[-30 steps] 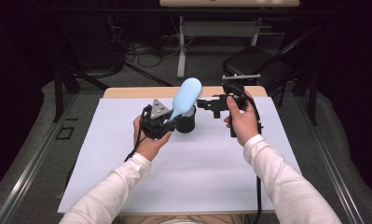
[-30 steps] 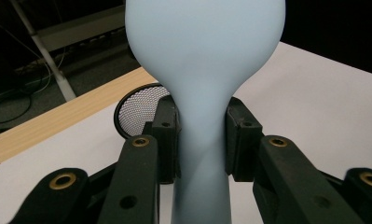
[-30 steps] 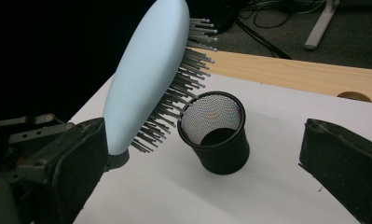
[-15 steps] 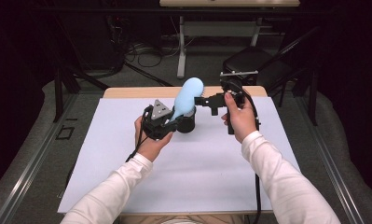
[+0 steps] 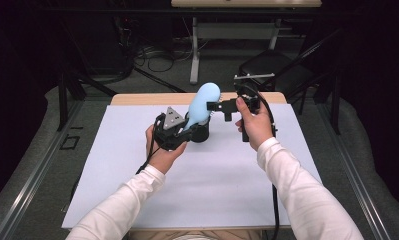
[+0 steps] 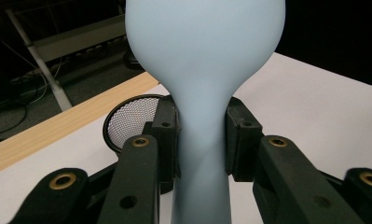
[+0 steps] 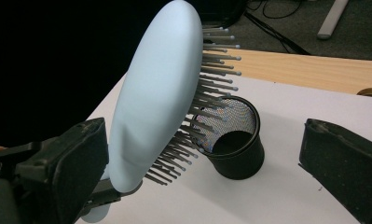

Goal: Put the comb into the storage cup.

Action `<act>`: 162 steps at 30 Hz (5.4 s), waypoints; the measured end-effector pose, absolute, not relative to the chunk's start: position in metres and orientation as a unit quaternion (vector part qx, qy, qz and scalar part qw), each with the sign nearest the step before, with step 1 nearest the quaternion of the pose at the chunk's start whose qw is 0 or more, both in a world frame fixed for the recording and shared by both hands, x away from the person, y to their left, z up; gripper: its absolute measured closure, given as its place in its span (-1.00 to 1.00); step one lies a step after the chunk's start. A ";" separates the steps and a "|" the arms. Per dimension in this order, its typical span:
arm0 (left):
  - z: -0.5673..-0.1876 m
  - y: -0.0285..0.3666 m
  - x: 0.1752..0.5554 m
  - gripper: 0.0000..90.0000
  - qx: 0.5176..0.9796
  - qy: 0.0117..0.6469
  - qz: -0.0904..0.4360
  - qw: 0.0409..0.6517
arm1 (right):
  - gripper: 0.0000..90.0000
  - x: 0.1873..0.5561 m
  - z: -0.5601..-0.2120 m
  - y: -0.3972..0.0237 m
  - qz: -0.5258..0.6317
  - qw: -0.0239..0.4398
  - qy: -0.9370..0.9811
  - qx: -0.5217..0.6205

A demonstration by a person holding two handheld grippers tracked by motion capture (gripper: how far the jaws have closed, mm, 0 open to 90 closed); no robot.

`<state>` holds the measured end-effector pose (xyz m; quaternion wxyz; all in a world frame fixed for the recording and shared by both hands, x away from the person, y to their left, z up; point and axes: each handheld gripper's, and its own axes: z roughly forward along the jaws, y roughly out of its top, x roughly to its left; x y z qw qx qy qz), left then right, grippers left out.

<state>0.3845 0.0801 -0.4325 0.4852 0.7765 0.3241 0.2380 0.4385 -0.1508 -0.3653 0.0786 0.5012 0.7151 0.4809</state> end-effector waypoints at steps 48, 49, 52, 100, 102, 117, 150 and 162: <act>-0.434 0.068 0.373 0.55 0.776 0.305 0.232 0.501 | -0.68 0.447 -0.369 -0.151 0.517 0.006 0.689 0.507; -0.434 0.068 0.373 0.55 0.776 0.304 0.231 0.502 | -0.67 0.448 -0.370 -0.152 0.519 0.003 0.688 0.507; -0.434 0.067 0.373 0.55 0.776 0.305 0.230 0.503 | -0.66 0.448 -0.372 -0.152 0.522 -0.010 0.685 0.509; -0.438 0.068 0.372 0.55 0.772 0.306 0.224 0.510 | -0.03 0.451 -0.379 -0.158 0.566 -0.063 0.660 0.489; -0.438 0.068 0.372 0.55 0.772 0.307 0.224 0.510 | -0.03 0.451 -0.379 -0.158 0.566 -0.063 0.661 0.489; -0.438 0.070 0.371 0.55 0.772 0.305 0.224 0.510 | 0.02 0.450 -0.384 -0.159 0.579 -0.086 0.643 0.494; -0.440 0.070 0.371 0.54 0.774 0.302 0.218 0.512 | 0.05 0.448 -0.382 -0.160 0.568 -0.100 0.636 0.513; -0.440 0.070 0.371 0.50 0.771 0.300 0.216 0.519 | 0.06 0.447 -0.382 -0.159 0.571 -0.101 0.631 0.515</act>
